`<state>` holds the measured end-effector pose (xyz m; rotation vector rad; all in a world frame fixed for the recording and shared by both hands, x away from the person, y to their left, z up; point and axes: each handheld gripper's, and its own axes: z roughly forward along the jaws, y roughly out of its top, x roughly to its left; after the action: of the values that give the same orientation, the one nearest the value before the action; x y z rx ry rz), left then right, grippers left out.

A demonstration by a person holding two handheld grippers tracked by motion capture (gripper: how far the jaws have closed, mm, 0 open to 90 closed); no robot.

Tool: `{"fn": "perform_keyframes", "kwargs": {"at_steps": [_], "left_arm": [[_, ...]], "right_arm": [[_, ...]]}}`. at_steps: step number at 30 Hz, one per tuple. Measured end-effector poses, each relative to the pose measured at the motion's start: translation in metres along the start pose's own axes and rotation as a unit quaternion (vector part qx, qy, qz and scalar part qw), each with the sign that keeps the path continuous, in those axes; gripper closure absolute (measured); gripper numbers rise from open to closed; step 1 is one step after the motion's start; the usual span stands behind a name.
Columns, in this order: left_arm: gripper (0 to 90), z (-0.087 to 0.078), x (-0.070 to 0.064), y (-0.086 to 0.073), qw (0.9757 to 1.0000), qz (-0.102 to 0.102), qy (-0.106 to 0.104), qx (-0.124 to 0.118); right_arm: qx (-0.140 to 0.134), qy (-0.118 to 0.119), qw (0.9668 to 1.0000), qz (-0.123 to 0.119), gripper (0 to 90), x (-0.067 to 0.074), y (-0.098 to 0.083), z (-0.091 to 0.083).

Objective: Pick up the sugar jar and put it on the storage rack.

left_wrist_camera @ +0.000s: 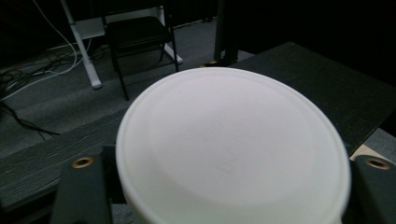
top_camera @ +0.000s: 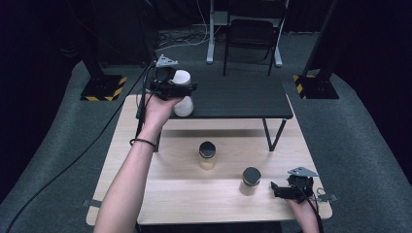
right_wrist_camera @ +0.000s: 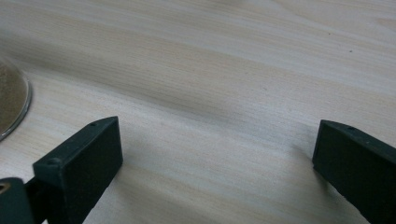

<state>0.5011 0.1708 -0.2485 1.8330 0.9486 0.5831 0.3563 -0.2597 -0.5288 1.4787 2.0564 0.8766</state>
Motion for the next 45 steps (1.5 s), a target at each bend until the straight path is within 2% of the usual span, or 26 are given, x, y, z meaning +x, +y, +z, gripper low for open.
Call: {"fn": "perform_keyframes", "kwargs": {"at_steps": [4,7,13,18,22,24,26,29,33,45], "left_arm": [[17.6,-0.003,0.003,-0.001,1.0,-0.006,0.0,0.002],[14.6,-0.009,0.007,-0.004,0.9999,-0.016,-0.001,0.002],[7.4,-0.022,0.009,-0.013,0.9998,-0.019,0.0,0.002],[6.4,-0.034,0.008,-0.021,0.9999,-0.01,-0.009,-0.005],[4.9,-0.042,0.009,-0.027,0.9999,-0.005,-0.008,-0.007],[4.9,-0.047,0.007,-0.03,0.9998,-0.002,-0.007,-0.016],[4.9,-0.051,0.005,-0.033,0.9999,0.005,-0.003,-0.015],[4.9,-0.056,0.004,-0.038,0.9999,0.003,-0.007,-0.012],[5.8,-0.064,0.0,-0.046,0.9997,0.021,0.006,-0.011],[5.9,-0.088,0.005,-0.079,0.9995,-0.002,-0.012,-0.028]], "right_arm": [[0.0,0.0,1.0,0.001,0.7,0.0,0.0,0.0],[0.0,0.0,1.0,0.001,0.7,0.0,0.0,0.0],[0.0,0.0,1.0,0.001,0.7,0.0,0.0,0.0],[0.0,0.0,1.0,0.001,0.7,0.0,0.0,0.0],[0.001,0.0,1.0,0.002,0.7,0.0,0.0,0.0],[0.001,0.0,1.0,0.002,0.7,0.0,0.0,0.0],[0.001,0.0,1.0,0.001,0.7,0.0,0.0,0.0],[0.001,0.0,1.0,0.002,0.7,0.0,0.0,0.0],[0.001,0.0,1.0,0.001,0.9,0.0,0.0,-0.001],[0.001,0.0,1.0,0.001,0.8,0.0,0.0,-0.001]]}}
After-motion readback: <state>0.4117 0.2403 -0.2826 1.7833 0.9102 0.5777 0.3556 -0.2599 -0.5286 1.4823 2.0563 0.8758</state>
